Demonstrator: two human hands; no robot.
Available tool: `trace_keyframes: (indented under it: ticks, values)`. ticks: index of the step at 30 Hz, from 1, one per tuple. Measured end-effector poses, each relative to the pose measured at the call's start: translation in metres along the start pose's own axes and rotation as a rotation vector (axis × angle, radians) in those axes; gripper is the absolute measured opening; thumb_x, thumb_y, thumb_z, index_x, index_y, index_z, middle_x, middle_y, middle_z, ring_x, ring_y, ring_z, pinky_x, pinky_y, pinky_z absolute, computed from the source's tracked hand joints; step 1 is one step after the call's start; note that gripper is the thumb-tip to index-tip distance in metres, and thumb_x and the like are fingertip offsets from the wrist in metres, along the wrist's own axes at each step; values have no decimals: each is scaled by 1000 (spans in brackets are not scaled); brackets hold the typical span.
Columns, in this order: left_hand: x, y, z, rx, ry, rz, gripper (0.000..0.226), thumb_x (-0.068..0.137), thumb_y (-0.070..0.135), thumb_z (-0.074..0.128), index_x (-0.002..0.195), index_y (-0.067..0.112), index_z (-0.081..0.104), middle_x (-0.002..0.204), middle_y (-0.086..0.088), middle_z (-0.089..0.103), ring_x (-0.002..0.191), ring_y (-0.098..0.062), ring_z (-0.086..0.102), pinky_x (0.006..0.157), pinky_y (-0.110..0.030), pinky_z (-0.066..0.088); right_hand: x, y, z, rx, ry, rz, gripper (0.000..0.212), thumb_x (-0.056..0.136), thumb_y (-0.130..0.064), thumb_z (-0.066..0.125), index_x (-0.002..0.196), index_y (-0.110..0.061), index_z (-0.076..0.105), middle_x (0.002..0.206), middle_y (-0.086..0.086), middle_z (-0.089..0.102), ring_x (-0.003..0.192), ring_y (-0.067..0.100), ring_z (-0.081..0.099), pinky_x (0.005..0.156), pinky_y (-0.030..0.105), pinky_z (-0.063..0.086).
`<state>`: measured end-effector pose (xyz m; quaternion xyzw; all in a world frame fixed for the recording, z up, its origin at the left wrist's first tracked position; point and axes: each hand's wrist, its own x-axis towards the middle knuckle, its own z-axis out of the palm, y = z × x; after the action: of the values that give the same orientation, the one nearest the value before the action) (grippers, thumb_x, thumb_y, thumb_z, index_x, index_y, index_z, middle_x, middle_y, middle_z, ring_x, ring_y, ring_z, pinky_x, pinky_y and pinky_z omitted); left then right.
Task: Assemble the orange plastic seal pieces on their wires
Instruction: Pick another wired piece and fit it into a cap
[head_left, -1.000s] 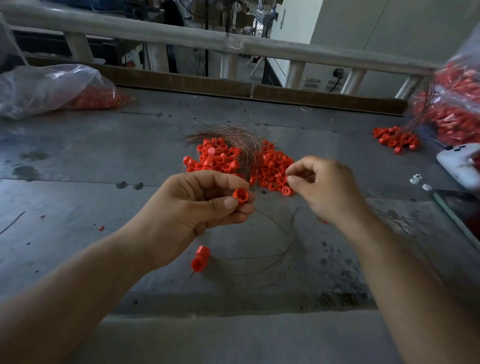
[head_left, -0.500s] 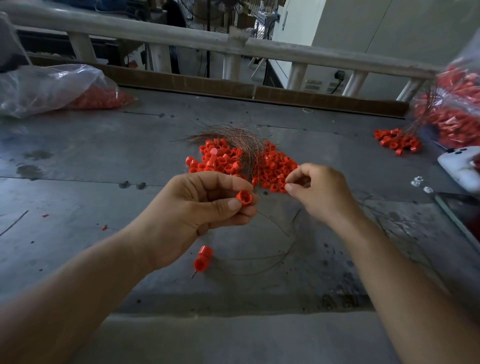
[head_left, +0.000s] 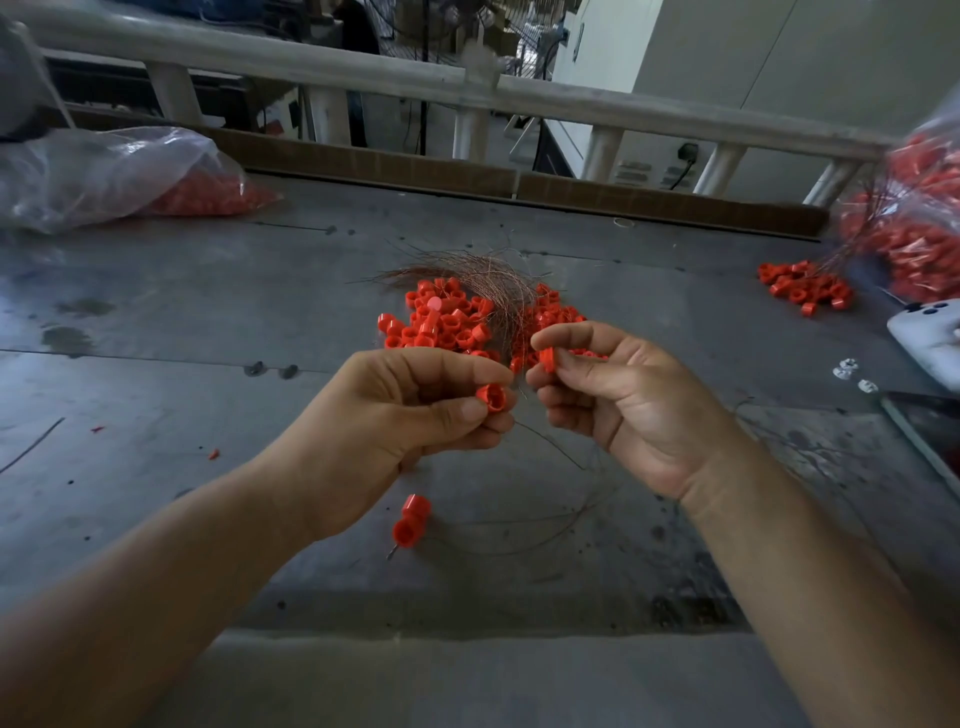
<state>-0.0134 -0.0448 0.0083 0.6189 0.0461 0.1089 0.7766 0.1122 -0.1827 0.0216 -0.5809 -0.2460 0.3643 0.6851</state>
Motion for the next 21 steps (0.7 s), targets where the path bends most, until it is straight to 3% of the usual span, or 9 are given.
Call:
trace_keyframes:
  ticks: [7, 17, 21]
  values:
    - [0, 1, 0, 4, 23, 6, 19, 65, 3, 60, 76, 12, 73, 82, -10, 72, 75, -18, 69, 64, -20, 54, -1, 2, 0, 7, -43, -9, 17, 64, -8, 56, 72, -16, 69, 66, 1, 66, 57, 6, 61, 53, 17, 51]
    - [1, 0, 0, 33, 32, -7, 19, 62, 6, 62, 76, 12, 74, 82, -9, 72, 76, -18, 70, 65, -19, 53, -4, 0, 2, 46, -65, -26, 20, 62, -4, 60, 82, -7, 65, 68, 3, 65, 61, 8, 63, 57, 19, 53]
    - [2, 0, 0, 60, 36, -8, 22, 60, 9, 64, 78, 14, 75, 83, -9, 72, 76, -18, 70, 66, -19, 53, -7, 2, 5, -83, -47, -110, 22, 63, -8, 61, 85, -9, 64, 71, 1, 65, 64, 8, 64, 59, 18, 52]
